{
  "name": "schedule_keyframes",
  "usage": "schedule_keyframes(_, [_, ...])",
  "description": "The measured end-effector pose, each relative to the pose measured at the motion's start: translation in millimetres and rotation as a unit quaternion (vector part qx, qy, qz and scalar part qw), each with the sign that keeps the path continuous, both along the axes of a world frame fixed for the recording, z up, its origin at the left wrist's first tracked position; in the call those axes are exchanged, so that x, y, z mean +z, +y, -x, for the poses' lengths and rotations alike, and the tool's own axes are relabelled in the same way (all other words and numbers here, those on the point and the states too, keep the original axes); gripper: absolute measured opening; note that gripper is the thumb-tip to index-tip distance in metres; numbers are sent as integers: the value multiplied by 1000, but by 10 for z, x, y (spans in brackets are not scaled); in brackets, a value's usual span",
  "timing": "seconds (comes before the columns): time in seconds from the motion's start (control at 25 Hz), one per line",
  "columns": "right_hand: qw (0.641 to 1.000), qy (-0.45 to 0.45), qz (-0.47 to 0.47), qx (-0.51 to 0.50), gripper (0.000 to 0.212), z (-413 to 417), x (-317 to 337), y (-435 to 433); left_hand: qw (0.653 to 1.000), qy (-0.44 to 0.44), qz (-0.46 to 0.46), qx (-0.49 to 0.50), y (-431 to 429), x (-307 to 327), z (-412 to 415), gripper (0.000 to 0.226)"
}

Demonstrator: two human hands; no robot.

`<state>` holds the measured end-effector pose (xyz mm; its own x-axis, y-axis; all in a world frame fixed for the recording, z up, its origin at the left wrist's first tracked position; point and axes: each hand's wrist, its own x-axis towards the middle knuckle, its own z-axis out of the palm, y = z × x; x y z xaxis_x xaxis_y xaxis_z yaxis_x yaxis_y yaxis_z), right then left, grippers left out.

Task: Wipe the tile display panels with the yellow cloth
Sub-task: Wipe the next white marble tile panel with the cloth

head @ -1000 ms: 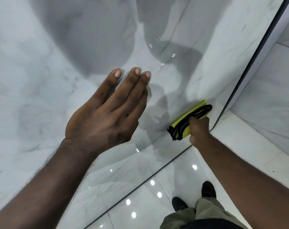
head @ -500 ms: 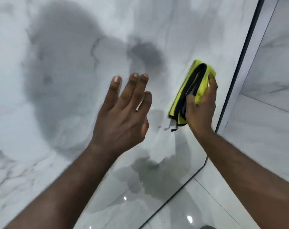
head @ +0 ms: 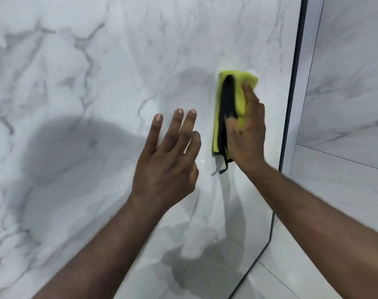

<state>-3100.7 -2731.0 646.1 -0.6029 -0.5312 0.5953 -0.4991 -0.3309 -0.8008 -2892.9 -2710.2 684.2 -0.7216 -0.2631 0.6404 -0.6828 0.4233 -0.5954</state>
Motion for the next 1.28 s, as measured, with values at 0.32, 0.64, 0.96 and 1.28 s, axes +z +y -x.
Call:
schedule_keyframes(0.32, [1000, 12, -15, 10, 76, 434, -175, -99, 1000, 1, -15, 9, -167, 27, 379, 47])
schedule_keyframes(0.64, [994, -103, -45, 13, 69, 849, -783, -242, 999, -36, -13, 32, -380, -135, 898, 52])
schedule_keyframes(0.96, [943, -280, -179, 25, 77, 1025, -1807, -257, 983, -171, 53, 28, -550, -414, 1111, 72])
schedule_keyframes(1.28, [901, -342, -263, 46, 73, 986, -2370, -183, 968, -242, 43, 43, -556, -446, 1093, 70])
